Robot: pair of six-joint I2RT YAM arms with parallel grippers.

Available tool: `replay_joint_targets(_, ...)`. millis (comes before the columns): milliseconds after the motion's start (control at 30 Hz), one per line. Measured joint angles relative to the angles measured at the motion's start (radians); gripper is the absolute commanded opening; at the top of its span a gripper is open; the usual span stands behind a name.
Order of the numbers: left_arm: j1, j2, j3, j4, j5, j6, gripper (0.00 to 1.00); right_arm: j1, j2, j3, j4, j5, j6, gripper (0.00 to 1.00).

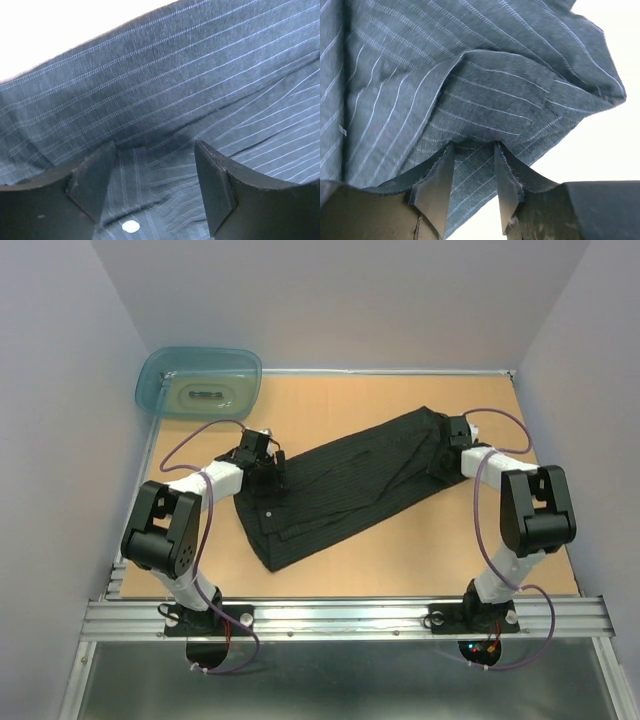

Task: Fold and stack the long sleeve shirts
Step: Fold the shirt

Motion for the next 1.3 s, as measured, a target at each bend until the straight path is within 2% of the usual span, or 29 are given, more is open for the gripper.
replay_joint_targets(200,-0.002,-0.045,-0.078,0.077,0.078,-0.071,0.76,0.000,0.229,0.262,0.056,0.021,-0.090,0.47)
replay_joint_targets(267,-0.019,-0.076,-0.113,0.087,0.104,-0.096,0.77,0.000,0.353,0.428,0.082,-0.006,-0.142,0.49)
replay_joint_targets(433,-0.179,-0.143,-0.155,0.058,0.168,-0.142,0.79,0.008,0.549,0.727,0.084,-0.105,-0.224,0.55)
replay_joint_targets(533,-0.257,-0.188,-0.156,0.038,0.190,-0.156,0.80,0.021,0.585,0.793,0.064,-0.137,-0.255,0.58)
replay_joint_targets(667,-0.269,-0.295,-0.145,-0.023,0.143,-0.161,0.80,0.052,0.529,0.754,0.031,-0.148,-0.269,0.59)
replay_joint_targets(800,-0.263,-0.350,-0.091,-0.072,0.047,-0.158,0.77,0.106,0.335,0.584,0.006,-0.147,-0.253,0.60)
replay_joint_targets(900,-0.254,-0.338,-0.070,-0.072,-0.005,-0.150,0.73,0.160,0.147,0.422,-0.002,-0.142,-0.208,0.59)
replay_joint_targets(1000,-0.239,-0.276,-0.068,-0.069,-0.022,-0.142,0.67,0.211,0.025,0.313,-0.006,-0.147,-0.156,0.58)
replay_joint_targets(1100,-0.225,-0.182,-0.060,-0.063,-0.034,-0.126,0.59,0.251,-0.009,0.239,-0.005,-0.166,-0.105,0.56)
replay_joint_targets(1200,-0.216,-0.080,-0.034,-0.061,-0.042,-0.106,0.49,0.253,0.027,0.214,-0.018,-0.166,-0.079,0.51)
replay_joint_targets(1300,-0.214,-0.023,-0.016,-0.049,-0.039,-0.095,0.46,0.248,0.087,0.216,-0.013,-0.159,-0.072,0.48)
